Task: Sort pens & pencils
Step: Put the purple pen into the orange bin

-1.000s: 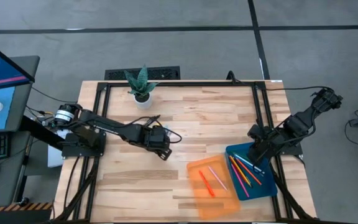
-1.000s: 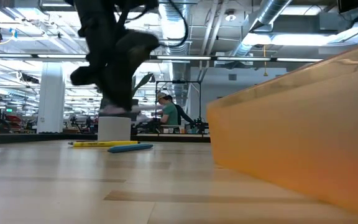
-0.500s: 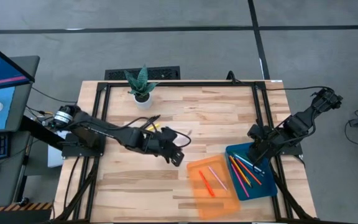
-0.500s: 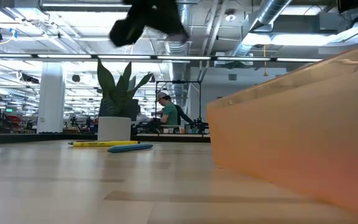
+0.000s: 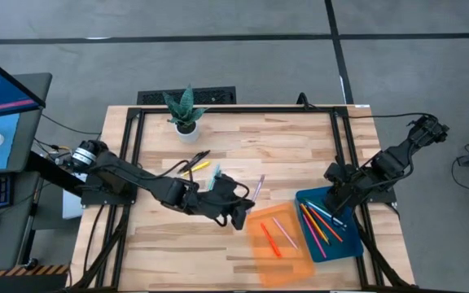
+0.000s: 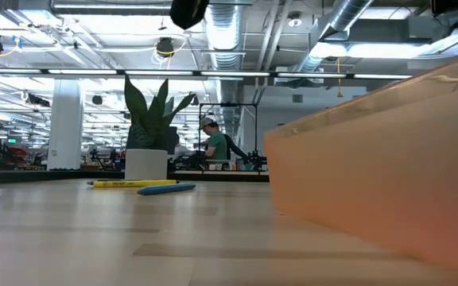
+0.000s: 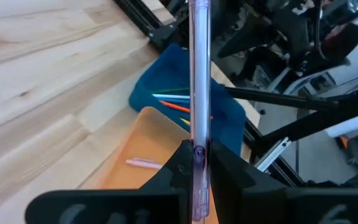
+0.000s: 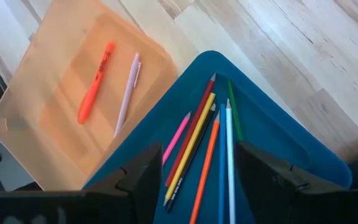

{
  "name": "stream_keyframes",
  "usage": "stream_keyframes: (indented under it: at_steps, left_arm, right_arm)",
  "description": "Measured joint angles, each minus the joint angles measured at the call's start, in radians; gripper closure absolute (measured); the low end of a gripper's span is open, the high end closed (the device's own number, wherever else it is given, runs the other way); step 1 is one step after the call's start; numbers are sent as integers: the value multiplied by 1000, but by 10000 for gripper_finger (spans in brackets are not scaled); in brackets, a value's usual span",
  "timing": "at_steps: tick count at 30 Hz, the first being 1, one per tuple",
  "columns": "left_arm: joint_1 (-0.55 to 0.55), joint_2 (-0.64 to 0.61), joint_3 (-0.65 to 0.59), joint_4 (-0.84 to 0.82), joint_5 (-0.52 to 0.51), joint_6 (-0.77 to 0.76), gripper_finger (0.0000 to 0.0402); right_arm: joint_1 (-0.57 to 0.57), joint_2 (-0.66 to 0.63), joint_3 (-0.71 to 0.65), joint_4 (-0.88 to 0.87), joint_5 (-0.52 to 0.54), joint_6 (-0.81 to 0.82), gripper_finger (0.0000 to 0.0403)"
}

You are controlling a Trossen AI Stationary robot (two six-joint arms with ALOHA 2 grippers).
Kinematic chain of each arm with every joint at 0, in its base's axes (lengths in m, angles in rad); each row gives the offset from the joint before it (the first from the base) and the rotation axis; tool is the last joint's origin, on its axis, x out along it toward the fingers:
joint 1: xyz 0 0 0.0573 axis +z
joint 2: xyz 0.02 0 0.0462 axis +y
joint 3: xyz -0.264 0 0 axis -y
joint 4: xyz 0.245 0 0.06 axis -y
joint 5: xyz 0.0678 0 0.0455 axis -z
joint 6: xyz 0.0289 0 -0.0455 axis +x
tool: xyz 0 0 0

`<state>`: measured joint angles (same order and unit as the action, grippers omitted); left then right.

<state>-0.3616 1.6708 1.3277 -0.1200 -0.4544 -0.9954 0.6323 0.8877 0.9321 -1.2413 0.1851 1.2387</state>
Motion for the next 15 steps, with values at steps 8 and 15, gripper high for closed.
stream_keyframes:
  at_steps: [8, 15]
  left_arm:
    - [-16, 102, 0, 199, 74, 165, 386]
    - [-14, 198, -1, 268, 190, 379, 386]
  right_arm:
    - [0, 1, 0, 1, -1, -9, 182]
    - [0, 1, 0, 4, -1, -17, 182]
